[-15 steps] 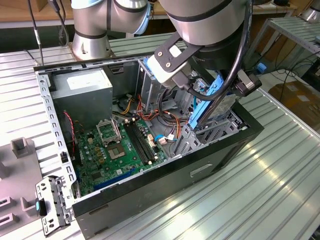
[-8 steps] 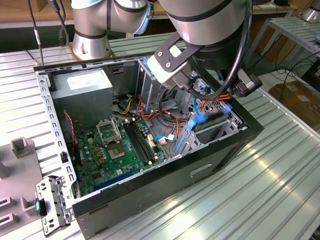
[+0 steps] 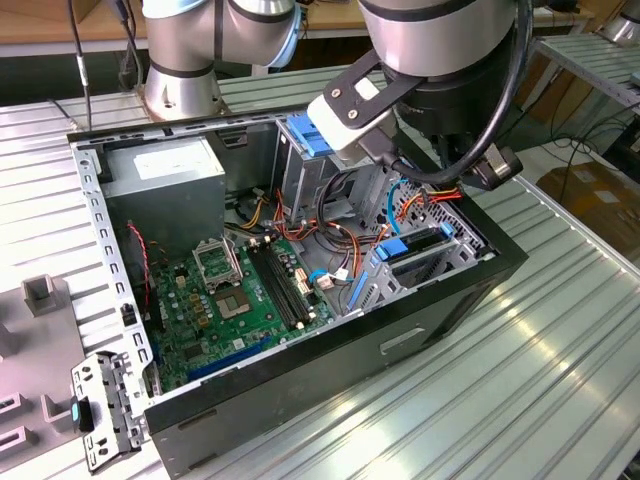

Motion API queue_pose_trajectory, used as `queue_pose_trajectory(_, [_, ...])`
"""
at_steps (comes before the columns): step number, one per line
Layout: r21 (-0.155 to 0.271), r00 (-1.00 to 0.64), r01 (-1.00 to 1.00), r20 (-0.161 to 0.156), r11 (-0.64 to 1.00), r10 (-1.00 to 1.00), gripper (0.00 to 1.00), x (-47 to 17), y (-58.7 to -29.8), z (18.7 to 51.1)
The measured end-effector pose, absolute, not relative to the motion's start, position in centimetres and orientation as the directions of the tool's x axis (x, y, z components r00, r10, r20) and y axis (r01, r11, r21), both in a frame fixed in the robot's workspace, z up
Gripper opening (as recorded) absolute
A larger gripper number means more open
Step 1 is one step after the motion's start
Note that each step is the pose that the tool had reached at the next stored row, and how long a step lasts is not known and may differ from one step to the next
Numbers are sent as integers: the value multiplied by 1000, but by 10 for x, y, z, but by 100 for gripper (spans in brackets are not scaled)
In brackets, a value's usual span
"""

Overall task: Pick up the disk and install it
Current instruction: 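Insert the disk into the insertion slot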

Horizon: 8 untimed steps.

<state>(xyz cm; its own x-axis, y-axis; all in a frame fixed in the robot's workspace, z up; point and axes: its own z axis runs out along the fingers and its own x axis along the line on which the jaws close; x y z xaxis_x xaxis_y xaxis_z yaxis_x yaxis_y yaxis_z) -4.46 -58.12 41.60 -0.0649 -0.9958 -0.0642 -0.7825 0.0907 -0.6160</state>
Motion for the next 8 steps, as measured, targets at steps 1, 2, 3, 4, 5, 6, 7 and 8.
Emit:
queue_pose_trajectory(1, [-598, -66, -797, -63, 91, -996, 11, -41, -581, 416])
queue_pose_trajectory(2, [-587, -67, -805, -62, 91, -996, 11, -39, -581, 416])
queue_pose_trajectory(3, [-576, -68, -812, -61, 91, -996, 11, -37, -581, 416])
queue_pose_trajectory(4, [-553, -70, -828, -59, 91, -996, 11, -32, -580, 416])
queue_pose_trajectory(5, [-531, -71, -842, -57, 91, -996, 11, -27, -580, 416])
queue_pose_trajectory(6, [-519, -72, -850, -56, 91, -996, 11, -25, -580, 416])
queue_pose_trajectory(7, [-506, -73, -858, -55, 91, -996, 11, -23, -580, 416])
queue_pose_trajectory(8, [-492, -74, -866, -54, 91, -996, 11, -20, -579, 416])
